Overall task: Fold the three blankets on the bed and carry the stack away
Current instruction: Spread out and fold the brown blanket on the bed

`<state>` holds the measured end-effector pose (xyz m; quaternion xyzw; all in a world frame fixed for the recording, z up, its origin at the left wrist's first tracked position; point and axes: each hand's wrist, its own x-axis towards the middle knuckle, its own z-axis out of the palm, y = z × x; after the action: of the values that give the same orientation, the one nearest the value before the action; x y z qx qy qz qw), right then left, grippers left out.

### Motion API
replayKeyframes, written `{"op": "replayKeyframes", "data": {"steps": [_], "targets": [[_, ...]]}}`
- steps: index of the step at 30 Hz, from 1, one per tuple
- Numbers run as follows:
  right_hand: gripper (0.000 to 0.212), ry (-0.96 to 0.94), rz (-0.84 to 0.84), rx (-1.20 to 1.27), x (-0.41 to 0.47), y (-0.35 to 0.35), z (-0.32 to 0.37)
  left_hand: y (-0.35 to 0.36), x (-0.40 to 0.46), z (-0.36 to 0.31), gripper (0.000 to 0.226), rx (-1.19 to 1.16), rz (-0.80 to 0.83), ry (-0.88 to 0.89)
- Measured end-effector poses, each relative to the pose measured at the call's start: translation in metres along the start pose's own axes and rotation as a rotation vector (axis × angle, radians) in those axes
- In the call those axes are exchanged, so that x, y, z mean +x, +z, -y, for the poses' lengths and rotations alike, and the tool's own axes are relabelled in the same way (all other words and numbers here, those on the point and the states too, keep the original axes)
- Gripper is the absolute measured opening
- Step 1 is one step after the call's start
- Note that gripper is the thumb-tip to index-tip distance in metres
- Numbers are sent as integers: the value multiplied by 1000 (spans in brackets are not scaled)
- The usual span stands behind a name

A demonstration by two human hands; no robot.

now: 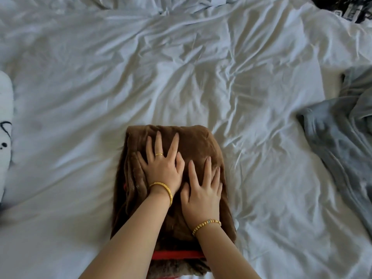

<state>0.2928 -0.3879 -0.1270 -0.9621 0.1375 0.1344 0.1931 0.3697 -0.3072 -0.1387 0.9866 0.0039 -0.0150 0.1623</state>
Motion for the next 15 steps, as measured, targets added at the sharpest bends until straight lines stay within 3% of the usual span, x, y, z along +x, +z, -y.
{"op": "replayKeyframes", "data": {"steps": [2,4,6,8,10,15], "targets": [[56,-1,-84,-18,-8,-15,6,-11,-3,-1,50,-48,32,-29],[52,-28,-278,0,-8,-32,18,-19,-12,2,54,-74,81,-78],[54,-110,-367,-14,2,-46,31,-23,-32,6,67,-19,131,-88],[54,-224,-260,-103,18,-52,36,-23,-59,6,80,55,120,-38],[53,-235,-132,-127,33,-47,27,-25,-77,3,63,33,76,-2],[53,-175,-149,-56,57,-24,13,-8,-59,3,51,29,61,-11]]}}
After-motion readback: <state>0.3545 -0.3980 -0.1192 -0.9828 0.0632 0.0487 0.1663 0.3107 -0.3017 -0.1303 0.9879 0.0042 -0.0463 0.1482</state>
